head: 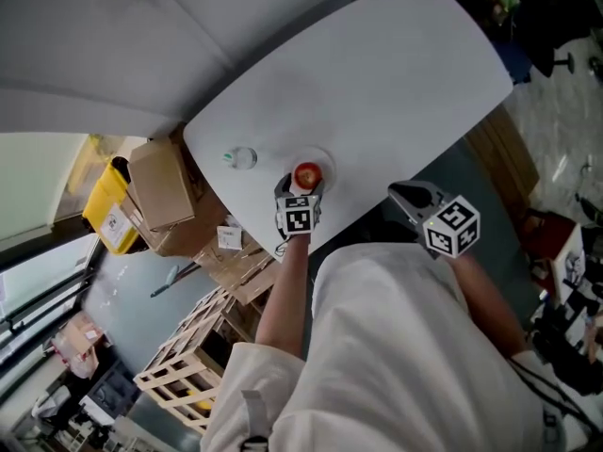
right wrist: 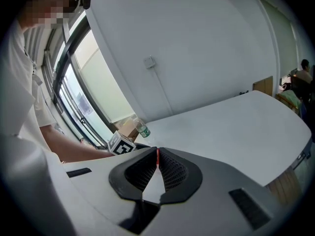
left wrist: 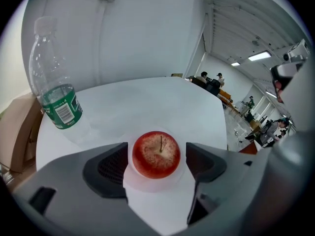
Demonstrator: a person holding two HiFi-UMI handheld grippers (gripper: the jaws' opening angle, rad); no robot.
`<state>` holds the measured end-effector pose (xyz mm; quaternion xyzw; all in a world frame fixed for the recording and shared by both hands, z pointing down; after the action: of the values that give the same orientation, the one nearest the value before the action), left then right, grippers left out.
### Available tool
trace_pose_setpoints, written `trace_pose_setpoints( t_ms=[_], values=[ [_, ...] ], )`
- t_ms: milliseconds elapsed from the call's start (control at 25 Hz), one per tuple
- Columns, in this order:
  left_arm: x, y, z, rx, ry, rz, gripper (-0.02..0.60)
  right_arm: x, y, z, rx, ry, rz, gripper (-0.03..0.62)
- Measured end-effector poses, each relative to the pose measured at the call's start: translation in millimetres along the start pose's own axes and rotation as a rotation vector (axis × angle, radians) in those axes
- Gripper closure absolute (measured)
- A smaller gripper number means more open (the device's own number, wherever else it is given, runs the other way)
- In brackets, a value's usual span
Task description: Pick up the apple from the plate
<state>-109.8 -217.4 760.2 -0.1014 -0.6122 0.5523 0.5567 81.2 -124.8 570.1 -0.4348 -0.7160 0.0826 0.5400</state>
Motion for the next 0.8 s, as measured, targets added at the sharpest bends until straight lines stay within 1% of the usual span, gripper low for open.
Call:
trace_pose_setpoints(
  t_ms=[240, 320, 480, 800],
  values=[
    [7.9, -17.1, -2.2, 0.014, -0.024, 0.048, 0.21, 4.7, 6.2, 1.5, 0.03, -0.02, -0.003, 0.556],
    [9.7, -20.4, -0.6, 0.011, -0.016, 0.053, 0.21, 4.8, 7.5, 1.4, 0.039, -0.022, -0.007, 0.556],
    [7.3, -20.1, -0.7, 0.019, 0.023, 0.039, 0.221, 6.2, 13.3, -0.2, 0.053, -0.025, -0.012, 0.556],
    [-4.8, -2.8, -13.5, 0.067, 0.025, 0.002, 0.222, 6.3, 14.4, -1.5, 0.05, -0.036, -0.032, 0.556]
  ],
)
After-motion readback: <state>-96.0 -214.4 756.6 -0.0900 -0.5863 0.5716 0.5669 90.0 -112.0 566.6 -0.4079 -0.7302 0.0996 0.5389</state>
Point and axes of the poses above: the fingertips, and each gripper's own axes: y backward along the fingers, z to its left, x out of its underside, the point moved 3 cm from there along y, backward along the fingers
